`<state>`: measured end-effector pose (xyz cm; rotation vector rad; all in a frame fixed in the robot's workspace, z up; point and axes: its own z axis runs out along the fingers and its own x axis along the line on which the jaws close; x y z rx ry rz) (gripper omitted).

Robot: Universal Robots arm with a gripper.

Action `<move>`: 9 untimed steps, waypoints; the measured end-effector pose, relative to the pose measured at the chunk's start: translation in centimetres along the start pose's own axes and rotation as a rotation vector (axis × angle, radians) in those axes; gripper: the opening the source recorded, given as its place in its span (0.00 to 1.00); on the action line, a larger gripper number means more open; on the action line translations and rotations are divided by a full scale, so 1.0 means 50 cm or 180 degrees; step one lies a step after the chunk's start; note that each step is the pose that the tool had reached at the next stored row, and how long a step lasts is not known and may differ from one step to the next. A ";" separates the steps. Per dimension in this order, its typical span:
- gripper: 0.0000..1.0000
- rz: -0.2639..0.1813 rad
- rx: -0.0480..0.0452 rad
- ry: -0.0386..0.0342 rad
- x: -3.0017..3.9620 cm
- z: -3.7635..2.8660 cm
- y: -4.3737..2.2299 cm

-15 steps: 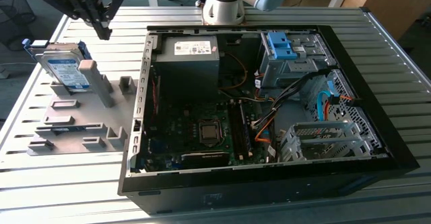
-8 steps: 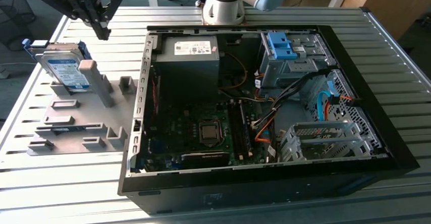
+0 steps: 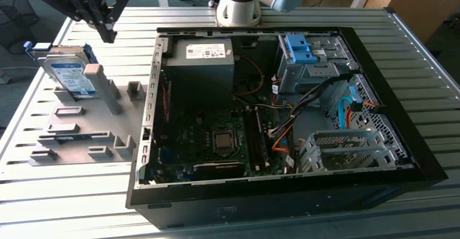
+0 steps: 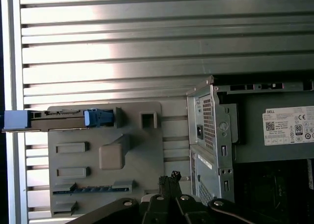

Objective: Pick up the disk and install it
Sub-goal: 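Reach for the disk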

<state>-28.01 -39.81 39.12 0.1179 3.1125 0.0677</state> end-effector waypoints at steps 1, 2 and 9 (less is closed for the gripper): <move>0.11 0.0000 0.0000 0.0000 0.001 0.000 0.000; 0.11 0.0000 0.0000 0.0000 0.002 0.000 0.000; 0.11 0.0000 0.0000 0.0000 0.006 0.000 0.000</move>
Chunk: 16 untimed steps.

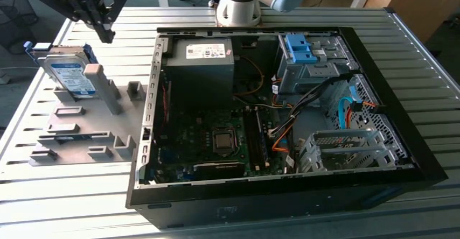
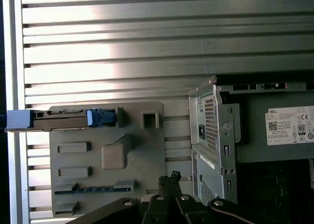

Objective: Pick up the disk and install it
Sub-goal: 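Reach for the disk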

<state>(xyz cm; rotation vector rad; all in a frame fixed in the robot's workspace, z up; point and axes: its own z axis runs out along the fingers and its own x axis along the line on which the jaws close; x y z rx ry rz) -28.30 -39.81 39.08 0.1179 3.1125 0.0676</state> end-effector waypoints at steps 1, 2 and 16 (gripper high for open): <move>0.11 0.0000 0.0000 0.0000 0.000 0.000 0.000; 0.11 0.0000 0.0000 0.0000 0.001 0.000 0.000; 0.11 0.0000 0.0000 0.0000 0.009 0.001 -0.001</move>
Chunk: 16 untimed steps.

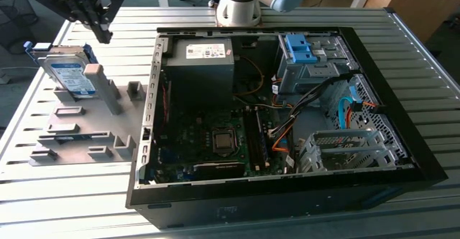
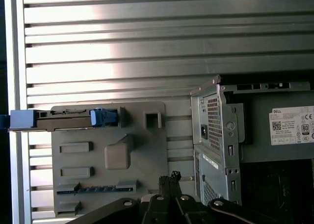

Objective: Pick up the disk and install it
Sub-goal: 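Reach for the disk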

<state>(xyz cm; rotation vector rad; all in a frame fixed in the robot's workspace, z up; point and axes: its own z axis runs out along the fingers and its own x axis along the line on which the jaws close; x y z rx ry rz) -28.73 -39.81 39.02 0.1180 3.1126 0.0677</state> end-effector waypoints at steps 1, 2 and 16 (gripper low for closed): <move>0.11 0.0000 0.0000 0.0000 0.001 0.000 0.000; 0.11 0.0000 0.0000 0.0000 0.002 0.000 0.000; 0.11 0.0000 0.0000 0.0000 0.009 0.002 -0.001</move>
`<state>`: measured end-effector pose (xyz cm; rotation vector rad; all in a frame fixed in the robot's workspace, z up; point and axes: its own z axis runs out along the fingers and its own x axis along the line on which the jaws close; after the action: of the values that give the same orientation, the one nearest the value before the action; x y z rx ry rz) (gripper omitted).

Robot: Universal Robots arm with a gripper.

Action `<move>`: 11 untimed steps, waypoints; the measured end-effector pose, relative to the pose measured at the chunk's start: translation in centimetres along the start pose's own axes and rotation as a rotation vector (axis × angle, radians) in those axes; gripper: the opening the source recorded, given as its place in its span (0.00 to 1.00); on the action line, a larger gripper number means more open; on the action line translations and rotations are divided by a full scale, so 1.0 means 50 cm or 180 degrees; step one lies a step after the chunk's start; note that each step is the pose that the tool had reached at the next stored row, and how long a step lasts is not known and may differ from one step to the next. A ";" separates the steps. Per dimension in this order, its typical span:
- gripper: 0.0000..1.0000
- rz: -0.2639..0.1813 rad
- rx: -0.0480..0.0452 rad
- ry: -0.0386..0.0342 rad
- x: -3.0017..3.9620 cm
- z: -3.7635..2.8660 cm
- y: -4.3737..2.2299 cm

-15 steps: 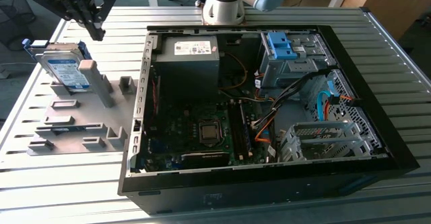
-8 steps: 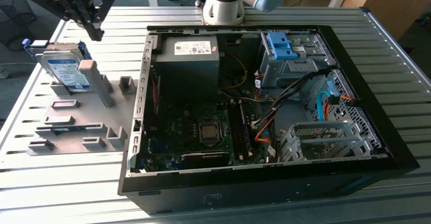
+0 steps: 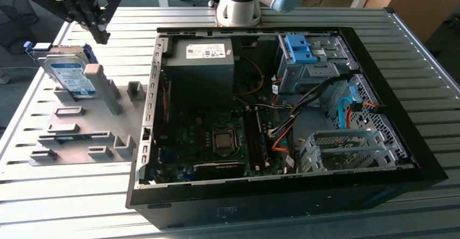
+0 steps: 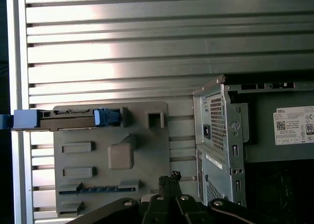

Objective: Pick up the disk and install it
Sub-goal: 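Reach for the disk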

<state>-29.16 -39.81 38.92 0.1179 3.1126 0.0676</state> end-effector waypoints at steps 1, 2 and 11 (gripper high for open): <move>0.11 0.0000 0.0000 0.0000 0.000 0.000 0.000; 0.11 0.0000 0.0000 0.0000 0.001 0.000 0.000; 0.11 0.0000 0.0000 0.0000 0.005 0.002 0.000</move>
<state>-29.41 -39.81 38.83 0.1179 3.1126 0.0676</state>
